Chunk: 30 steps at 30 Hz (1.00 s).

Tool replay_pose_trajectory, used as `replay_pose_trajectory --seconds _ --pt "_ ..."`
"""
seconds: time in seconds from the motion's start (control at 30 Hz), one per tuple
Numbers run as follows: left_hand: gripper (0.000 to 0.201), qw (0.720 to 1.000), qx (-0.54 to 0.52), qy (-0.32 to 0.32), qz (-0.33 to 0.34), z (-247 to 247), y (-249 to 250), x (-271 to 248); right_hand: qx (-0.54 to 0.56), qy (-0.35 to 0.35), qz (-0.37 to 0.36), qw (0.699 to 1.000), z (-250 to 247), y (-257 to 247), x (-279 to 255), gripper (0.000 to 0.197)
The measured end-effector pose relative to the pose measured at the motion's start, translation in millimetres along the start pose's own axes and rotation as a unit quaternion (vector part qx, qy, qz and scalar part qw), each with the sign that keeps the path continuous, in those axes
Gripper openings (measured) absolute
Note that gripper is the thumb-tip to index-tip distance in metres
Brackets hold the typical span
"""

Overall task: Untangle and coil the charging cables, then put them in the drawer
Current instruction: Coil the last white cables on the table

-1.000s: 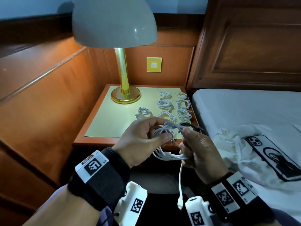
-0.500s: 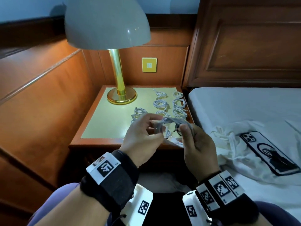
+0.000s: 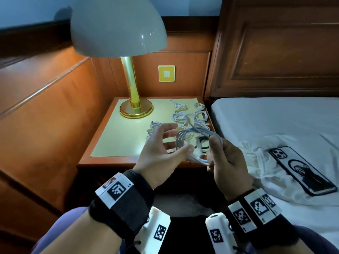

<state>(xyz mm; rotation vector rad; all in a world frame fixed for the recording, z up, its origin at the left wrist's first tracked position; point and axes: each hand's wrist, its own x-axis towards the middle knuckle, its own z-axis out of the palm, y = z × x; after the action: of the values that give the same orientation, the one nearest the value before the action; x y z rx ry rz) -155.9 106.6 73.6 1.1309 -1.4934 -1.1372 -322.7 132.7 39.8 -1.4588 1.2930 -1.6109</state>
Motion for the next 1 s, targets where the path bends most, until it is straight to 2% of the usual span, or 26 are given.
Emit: replay_pose_trajectory --seconds 0.07,0.2,0.3,0.4,0.47,0.53,0.6,0.67,0.77,0.83,0.9,1.0 --pt "0.058 0.996 0.062 0.035 0.05 2 -2 0 0.021 -0.019 0.008 1.0 1 2 -1 0.051" --pt "0.046 0.969 0.167 0.089 0.158 2 1 -2 0.048 -0.042 0.015 0.998 1 3 -2 0.051" --pt "0.039 0.961 0.191 0.1 0.176 -1 -1 -1 0.057 -0.057 0.038 0.996 2 2 -2 0.052" --pt "0.026 0.976 0.155 0.069 0.137 -3 1 1 0.061 -0.066 0.036 0.995 4 1 -3 0.047" --pt "0.01 0.992 0.089 0.025 0.087 -3 0 4 0.018 -0.065 0.009 0.998 5 0 -2 0.046" --pt "0.022 0.999 -0.012 -0.028 0.031 -4 2 3 -0.031 -0.061 -0.014 0.998 6 -1 -1 0.043" --pt "0.023 0.991 -0.101 -0.085 -0.027 -8 3 3 -0.066 -0.051 -0.027 0.996 6 0 -1 0.039" --pt "0.021 0.98 -0.144 -0.123 -0.06 -10 6 2 -0.106 -0.032 -0.044 0.993 7 2 0 0.039" --pt "0.018 0.959 -0.237 -0.113 -0.102 -8 9 -1 -0.185 -0.006 -0.069 0.98 5 6 1 0.047" --pt "0.011 0.963 -0.221 -0.102 -0.115 -5 10 -1 -0.21 -0.001 -0.079 0.974 4 9 3 0.053" --pt "0.016 0.98 -0.121 -0.11 -0.11 -3 7 0 -0.217 0.0 -0.083 0.973 4 10 4 0.053" --pt "0.008 0.992 -0.009 -0.087 -0.091 4 2 0 -0.232 0.02 -0.103 0.967 5 12 4 0.051"
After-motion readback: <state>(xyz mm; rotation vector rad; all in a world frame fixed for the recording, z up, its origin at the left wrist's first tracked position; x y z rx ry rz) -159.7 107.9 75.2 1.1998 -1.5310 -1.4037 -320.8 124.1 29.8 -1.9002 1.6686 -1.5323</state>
